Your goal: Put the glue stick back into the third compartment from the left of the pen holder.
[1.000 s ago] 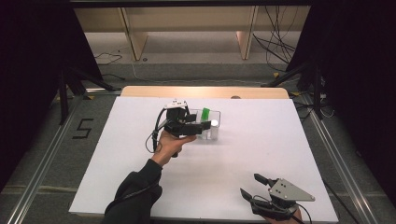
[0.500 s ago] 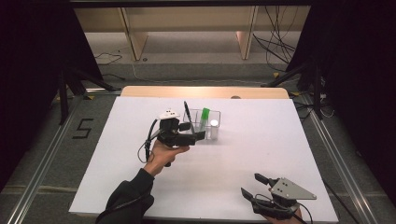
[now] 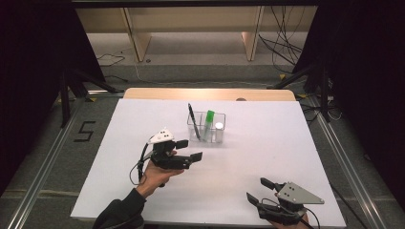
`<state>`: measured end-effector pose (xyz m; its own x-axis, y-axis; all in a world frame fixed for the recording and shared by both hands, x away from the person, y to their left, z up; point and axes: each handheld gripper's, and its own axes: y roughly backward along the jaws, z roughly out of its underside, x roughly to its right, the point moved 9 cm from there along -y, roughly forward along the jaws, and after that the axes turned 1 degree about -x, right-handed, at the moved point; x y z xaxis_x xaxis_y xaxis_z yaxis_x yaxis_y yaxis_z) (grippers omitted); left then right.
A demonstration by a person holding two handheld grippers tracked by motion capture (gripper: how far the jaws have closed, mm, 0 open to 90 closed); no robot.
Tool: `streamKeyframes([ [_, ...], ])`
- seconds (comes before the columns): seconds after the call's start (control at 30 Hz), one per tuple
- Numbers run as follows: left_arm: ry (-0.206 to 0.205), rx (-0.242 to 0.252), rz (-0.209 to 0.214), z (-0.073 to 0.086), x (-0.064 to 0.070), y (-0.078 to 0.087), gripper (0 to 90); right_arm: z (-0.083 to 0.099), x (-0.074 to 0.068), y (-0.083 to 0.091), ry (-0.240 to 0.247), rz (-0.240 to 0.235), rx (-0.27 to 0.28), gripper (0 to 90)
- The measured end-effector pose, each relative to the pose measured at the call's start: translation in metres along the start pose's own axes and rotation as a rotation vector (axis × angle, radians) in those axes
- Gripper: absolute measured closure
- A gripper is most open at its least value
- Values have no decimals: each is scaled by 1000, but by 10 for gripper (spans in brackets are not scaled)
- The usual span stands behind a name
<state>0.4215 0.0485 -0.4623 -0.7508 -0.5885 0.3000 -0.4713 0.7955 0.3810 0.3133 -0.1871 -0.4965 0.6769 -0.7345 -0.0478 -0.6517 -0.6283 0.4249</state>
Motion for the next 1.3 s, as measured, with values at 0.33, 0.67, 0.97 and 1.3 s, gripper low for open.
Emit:
streamKeyframes([
  [0.33, 14, 19, 29, 31, 4, 17, 174, 1, 3, 0, -29, -3, 0, 292],
  [0.67, 11, 13, 10, 50, 10, 34, 174, 1, 4, 0, -36, -7, 1, 288],
  [0.97, -6, 10, -7, 59, 12, 46, 173, 0, 4, 0, -52, -9, 8, 288],
  [1.3, -13, -9, -36, 71, 10, 57, 166, 1, 5, 0, -64, -17, 8, 288],
])
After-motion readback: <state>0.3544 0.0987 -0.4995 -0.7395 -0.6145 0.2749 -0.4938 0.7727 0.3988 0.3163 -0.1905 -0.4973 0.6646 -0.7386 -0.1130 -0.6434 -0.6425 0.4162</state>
